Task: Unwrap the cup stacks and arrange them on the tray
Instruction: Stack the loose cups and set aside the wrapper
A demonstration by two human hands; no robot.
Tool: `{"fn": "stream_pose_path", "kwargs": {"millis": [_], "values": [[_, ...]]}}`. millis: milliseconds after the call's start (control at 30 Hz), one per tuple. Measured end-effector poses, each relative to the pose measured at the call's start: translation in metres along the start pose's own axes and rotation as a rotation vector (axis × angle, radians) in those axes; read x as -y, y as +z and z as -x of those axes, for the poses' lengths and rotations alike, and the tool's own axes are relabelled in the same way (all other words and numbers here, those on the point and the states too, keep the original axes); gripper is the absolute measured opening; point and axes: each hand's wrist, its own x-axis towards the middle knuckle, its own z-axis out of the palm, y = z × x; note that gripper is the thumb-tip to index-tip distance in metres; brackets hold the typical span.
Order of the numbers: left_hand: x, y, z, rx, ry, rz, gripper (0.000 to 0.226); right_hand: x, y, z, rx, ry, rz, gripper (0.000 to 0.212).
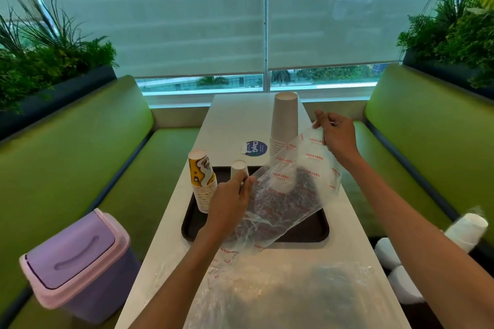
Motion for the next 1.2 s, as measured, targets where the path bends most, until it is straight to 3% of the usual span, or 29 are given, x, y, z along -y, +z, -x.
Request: {"fn": "stream_pose_path", "kwargs": {"millis": [133, 267, 367, 433, 500, 600, 700, 800, 900, 1100, 1200], "values": [[-0.002, -0.001, -0.001, -0.071, -0.041, 0.060, 0.019, -0.008, -0.012, -0.001, -0.143, 0.083, -0.019, 0.039], [-0.003, 0.003, -0.005, -0.158, -0.117, 0.083, 0.025, -0.027, -0.005, 0.034, -0.244, 0.276, -0.080, 0.066], [-0.007, 0.013, -0.011, -0.173, -0.175, 0.099, 0.025, -0.036, 0.018, 0.082, -0.074, 0.425, -0.316, 0.072], [-0.010, 0.018, -0.015, -0.157, -0.201, 0.107, 0.025, -0.039, 0.030, 0.109, 0.065, 0.467, -0.454, 0.040], [-0.010, 0.021, -0.018, -0.121, -0.222, 0.121, 0.025, -0.042, 0.041, 0.130, 0.087, 0.425, -0.440, 0.021], [-0.010, 0.016, -0.021, -0.058, -0.285, 0.256, 0.031, -0.046, 0.049, 0.147, 0.024, 0.279, -0.329, 0.025], [-0.005, 0.006, -0.010, -0.010, -0.374, 0.475, 0.031, -0.043, 0.048, 0.143, -0.124, 0.295, -0.398, 0.021], [0.000, 0.002, 0.009, 0.158, -0.462, 0.594, 0.041, -0.045, 0.047, 0.135, -0.258, 0.330, -0.427, 0.015], [0.003, 0.013, 0.024, 0.192, -0.470, 0.593, 0.029, -0.050, 0.054, 0.136, -0.299, 0.344, -0.411, 0.018], [0.006, 0.022, 0.027, -0.021, -0.362, 0.485, 0.018, -0.048, 0.050, 0.132, -0.249, 0.268, -0.333, 0.017], [0.015, 0.023, 0.025, 0.066, -0.343, 0.378, 0.015, -0.053, 0.037, 0.124, -0.191, 0.217, -0.225, 0.019]]}}
